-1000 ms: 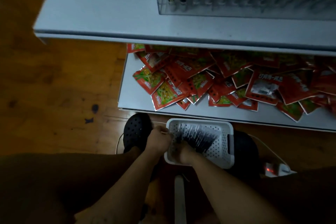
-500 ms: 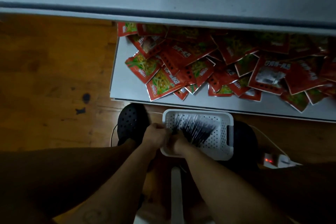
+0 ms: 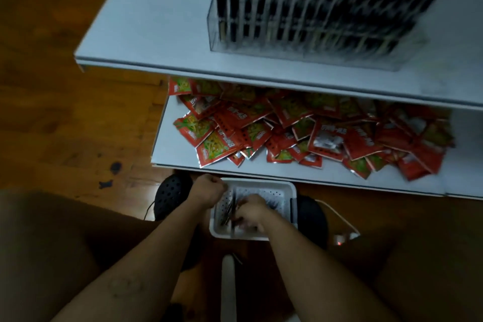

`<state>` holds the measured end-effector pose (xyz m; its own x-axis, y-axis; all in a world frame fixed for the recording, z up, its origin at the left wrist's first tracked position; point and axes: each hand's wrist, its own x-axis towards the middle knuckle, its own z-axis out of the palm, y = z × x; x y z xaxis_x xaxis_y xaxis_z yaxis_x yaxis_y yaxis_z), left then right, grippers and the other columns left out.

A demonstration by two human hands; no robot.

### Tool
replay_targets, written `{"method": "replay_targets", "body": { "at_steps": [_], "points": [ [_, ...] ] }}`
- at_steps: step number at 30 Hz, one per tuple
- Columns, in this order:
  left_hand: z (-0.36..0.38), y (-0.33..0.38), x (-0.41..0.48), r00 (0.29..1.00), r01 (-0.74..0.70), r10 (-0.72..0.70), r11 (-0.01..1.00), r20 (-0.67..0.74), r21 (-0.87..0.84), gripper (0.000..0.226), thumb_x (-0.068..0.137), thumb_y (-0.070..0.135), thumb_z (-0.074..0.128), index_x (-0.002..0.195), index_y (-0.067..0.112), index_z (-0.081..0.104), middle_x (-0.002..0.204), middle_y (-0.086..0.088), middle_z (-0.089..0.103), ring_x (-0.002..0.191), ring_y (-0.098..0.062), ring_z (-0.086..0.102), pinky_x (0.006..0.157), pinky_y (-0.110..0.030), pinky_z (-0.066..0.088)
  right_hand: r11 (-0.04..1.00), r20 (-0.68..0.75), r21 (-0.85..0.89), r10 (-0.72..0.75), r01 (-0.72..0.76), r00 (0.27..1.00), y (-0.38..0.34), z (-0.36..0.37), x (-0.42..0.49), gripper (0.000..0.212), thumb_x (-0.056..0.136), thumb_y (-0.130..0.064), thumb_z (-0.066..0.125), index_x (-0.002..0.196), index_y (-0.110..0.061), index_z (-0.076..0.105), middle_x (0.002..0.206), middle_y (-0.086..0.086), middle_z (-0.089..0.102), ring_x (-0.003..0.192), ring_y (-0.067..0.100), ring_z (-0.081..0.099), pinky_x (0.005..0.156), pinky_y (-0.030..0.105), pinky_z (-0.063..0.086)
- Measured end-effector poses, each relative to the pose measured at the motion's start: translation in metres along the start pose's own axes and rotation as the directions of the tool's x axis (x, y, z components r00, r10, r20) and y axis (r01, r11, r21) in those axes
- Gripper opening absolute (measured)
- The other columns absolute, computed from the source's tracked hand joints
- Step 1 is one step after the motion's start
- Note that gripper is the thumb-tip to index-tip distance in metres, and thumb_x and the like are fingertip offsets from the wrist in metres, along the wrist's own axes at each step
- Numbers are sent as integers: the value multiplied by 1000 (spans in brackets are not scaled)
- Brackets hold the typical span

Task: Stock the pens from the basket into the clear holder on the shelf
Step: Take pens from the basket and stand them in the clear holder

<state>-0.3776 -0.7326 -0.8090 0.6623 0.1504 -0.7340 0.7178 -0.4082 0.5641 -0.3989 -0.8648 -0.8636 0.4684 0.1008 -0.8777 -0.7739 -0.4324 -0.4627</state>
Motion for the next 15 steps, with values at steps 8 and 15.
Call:
{"method": "replay_targets", "body": {
  "at_steps": [8, 15],
  "points": [
    [-35, 66, -80, 947, -314, 319, 944, -29, 103, 12, 86, 17, 64, 77, 11, 59, 66, -1, 53, 64, -15, 49, 52, -21, 36, 931, -133, 47, -352, 361, 926, -46, -22, -105, 7, 88, -5, 62, 88, -12, 62, 87, 16, 69, 74, 28, 68, 66, 37, 57],
    [-78, 128, -134, 846, -504, 508, 861, -164, 66, 12, 89, 23, 63, 96, 14, 65, 81, 0, 64, 73, -15, 58, 63, -24, 44, 685, -445, -293, -716, 668, 539, -124, -53, -190, 42, 83, -8, 70, 119, -20, 53, 85, 3, 65, 74, 23, 64, 62, 33, 53]
  ]
}}
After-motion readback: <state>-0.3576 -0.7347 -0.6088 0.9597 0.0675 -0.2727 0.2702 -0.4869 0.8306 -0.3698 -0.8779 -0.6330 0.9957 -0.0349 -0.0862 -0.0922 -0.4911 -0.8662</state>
